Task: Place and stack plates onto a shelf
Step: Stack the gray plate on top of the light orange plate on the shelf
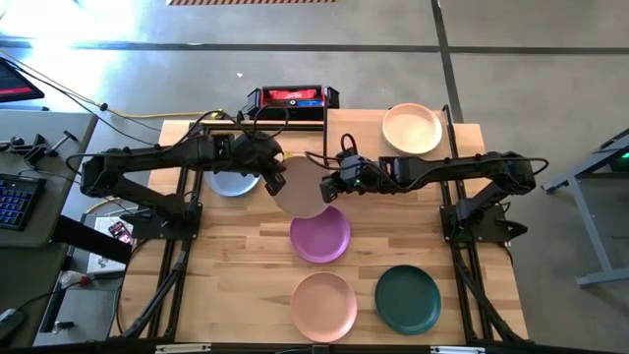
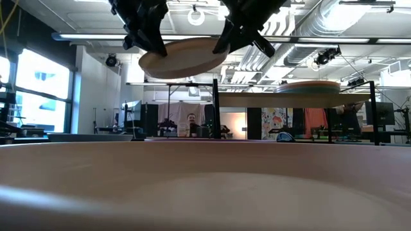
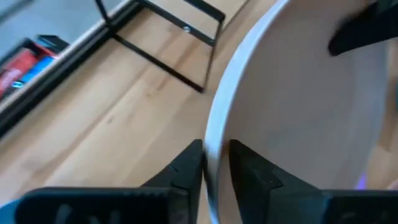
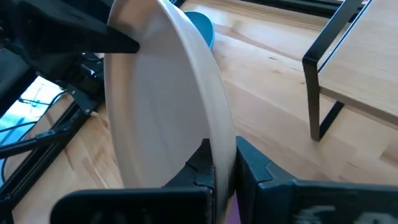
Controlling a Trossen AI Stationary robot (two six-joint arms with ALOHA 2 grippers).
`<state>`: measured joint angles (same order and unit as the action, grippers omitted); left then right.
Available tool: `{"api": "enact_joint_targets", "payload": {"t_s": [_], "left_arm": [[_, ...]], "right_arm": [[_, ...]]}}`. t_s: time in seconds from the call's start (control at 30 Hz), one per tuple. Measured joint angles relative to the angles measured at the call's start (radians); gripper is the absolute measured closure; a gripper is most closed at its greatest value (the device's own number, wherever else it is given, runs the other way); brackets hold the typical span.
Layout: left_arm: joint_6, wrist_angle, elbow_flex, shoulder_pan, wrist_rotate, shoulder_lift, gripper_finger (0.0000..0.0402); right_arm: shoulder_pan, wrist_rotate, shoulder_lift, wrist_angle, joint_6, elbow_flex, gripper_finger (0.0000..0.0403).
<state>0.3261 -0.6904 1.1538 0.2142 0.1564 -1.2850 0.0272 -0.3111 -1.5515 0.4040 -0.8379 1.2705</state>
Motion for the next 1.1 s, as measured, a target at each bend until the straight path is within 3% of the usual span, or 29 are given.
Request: {"api": "enact_joint_targets", "payload": {"t_s": [0.27, 0.67, 0.87, 1.1], "left_arm": [[0.012, 0.06, -0.001, 0.024, -0.047, 0.028, 0.0293], [-0.118, 0.29, -0.001, 0.029, -0.032, 0.117, 0.0293], [-0.191, 0.3, -0.001, 0.035, 0.03, 0.126, 0.0293], [-0.279, 0.3, -0.001, 0.035, 0.172, 0.126, 0.0293]], "right_arm": [[0.022, -0.017, 0.061, 0.066, 0.008, 0.001, 0.0399], [0.118, -0.058, 0.205, 0.336, 0.035, 0.002, 0.04], [0.209, -0.072, 0.311, 0.441, 0.088, 0.002, 0.0391], [0.365, -0.093, 0.439, 0.494, 0.191, 0.002, 0.0389]]}}
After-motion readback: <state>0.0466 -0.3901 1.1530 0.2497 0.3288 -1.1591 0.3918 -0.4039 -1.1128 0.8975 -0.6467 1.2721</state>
